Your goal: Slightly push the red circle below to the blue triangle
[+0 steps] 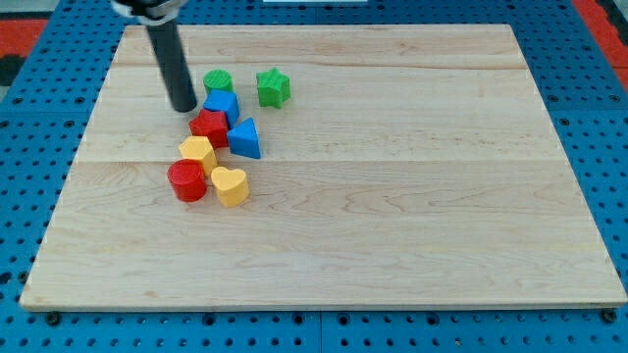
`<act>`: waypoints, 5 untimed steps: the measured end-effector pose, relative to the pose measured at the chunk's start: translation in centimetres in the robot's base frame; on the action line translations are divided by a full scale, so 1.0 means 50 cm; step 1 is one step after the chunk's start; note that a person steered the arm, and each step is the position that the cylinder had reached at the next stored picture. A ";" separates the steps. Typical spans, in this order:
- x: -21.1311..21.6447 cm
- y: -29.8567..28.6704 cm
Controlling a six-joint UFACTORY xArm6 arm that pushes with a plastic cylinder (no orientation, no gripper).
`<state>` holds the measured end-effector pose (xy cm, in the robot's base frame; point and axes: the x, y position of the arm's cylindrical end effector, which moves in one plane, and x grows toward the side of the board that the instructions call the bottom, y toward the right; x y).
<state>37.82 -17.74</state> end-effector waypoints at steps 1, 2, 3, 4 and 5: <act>0.139 -0.012; 0.230 -0.032; 0.230 0.061; 0.226 0.151; 0.275 0.103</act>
<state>51.55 -12.60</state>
